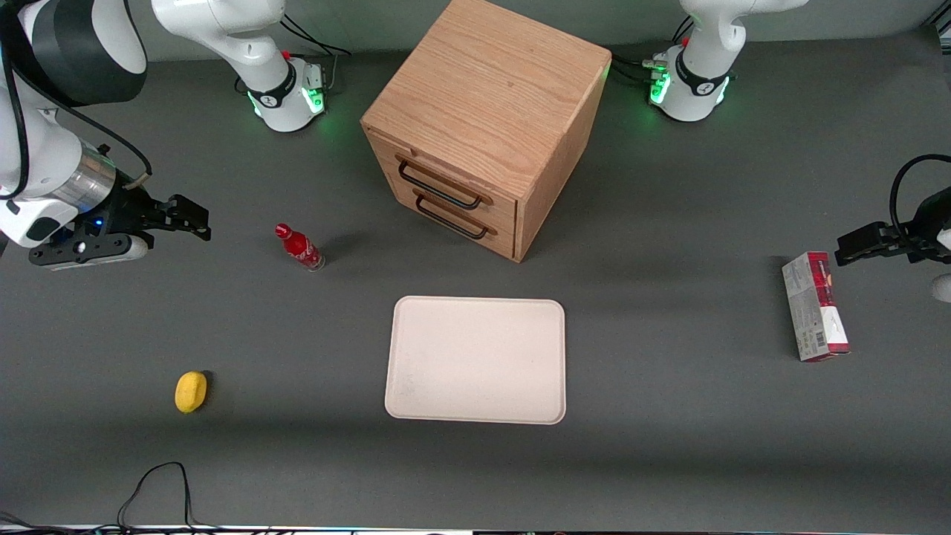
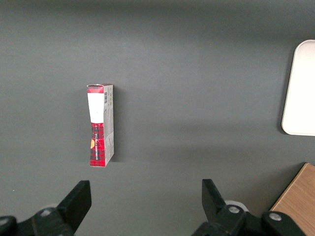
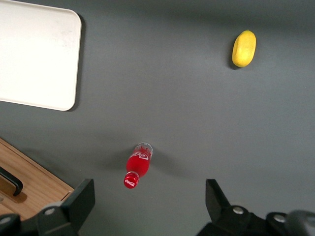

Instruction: Open upper drawer

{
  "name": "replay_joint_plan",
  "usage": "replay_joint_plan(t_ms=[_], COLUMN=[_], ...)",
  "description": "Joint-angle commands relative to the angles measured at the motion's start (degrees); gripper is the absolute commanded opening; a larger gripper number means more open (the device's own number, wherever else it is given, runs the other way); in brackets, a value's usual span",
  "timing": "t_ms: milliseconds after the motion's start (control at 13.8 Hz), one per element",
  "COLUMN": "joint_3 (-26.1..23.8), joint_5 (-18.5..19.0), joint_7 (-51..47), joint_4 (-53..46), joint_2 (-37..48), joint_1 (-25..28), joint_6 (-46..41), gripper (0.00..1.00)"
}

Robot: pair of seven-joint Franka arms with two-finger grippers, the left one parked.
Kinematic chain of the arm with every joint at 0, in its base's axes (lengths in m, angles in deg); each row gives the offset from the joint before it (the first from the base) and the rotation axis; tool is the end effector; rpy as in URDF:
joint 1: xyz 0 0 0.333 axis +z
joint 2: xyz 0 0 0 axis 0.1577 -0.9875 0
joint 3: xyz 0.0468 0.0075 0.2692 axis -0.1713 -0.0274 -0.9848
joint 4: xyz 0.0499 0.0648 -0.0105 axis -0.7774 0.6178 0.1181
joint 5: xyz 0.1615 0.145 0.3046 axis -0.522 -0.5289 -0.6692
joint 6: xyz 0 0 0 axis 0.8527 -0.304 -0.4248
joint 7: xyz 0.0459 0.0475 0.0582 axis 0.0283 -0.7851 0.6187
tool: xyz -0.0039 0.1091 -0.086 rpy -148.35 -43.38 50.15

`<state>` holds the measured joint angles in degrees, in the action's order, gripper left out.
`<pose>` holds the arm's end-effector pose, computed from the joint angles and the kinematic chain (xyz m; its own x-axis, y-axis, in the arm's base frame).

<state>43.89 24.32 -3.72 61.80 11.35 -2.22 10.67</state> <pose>0.5327 0.0576 0.4812 0.9952 0.0972 -0.0144 0.0968 -0.9950 -0.0244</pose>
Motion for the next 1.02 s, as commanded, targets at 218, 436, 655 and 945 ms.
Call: replay_joint_plan(t_ms=[218, 436, 655, 945], joint_3=[0.67, 0.67, 0.58, 0.49], joint_5=[0.87, 0.87, 1.57, 0.96], joint_7=[-1.03, -1.38, -1.47, -1.2], joint_4=[-2.49, -4.08, -3.82, -4.6], joint_2=[-1.1, -2.68, -2.68, -3.91], joint_1=[0.79, 0.79, 1.76, 3.86], joint_6=[-1.46, -1.55, -2.96, -3.05], gripper=[1.0, 1.0, 1.0, 1.0])
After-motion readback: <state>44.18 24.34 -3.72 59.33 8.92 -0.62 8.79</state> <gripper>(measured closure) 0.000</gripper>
